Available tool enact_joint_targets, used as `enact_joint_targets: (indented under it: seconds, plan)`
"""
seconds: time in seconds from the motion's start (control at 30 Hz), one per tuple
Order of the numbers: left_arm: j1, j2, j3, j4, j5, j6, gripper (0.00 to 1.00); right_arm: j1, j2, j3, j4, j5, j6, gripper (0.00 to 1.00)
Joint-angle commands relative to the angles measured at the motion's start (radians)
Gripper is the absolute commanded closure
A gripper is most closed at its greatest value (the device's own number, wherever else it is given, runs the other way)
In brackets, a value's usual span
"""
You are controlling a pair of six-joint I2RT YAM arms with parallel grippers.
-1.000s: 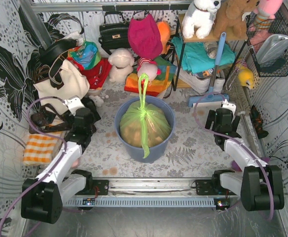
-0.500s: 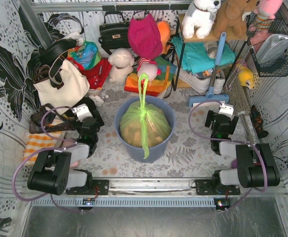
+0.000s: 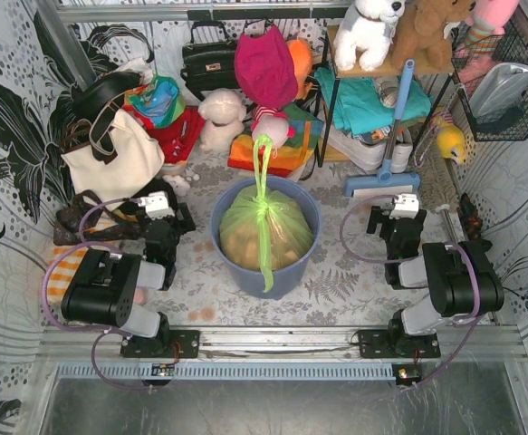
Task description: Tie the trash bag
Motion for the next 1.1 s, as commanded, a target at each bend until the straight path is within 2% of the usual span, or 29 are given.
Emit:
enact_joint_targets:
  seconds: [0.0,0.27,1.07]
  plan:
    - [0.019,0.018,-0.004,0.173,0.068,0.016,0.02,-0.01,0.027,-0.019,0.129,-0.081,-0.02,0.03]
    - [0.006,0.013,-0.021,0.196,0.029,0.023,0.02,-0.019,0.022,-0.012,0.099,-0.076,-0.003,0.03]
    - [0.03,0.014,0.001,0.15,0.072,0.003,0.02,-0.029,0.024,-0.009,0.099,-0.067,0.008,0.03]
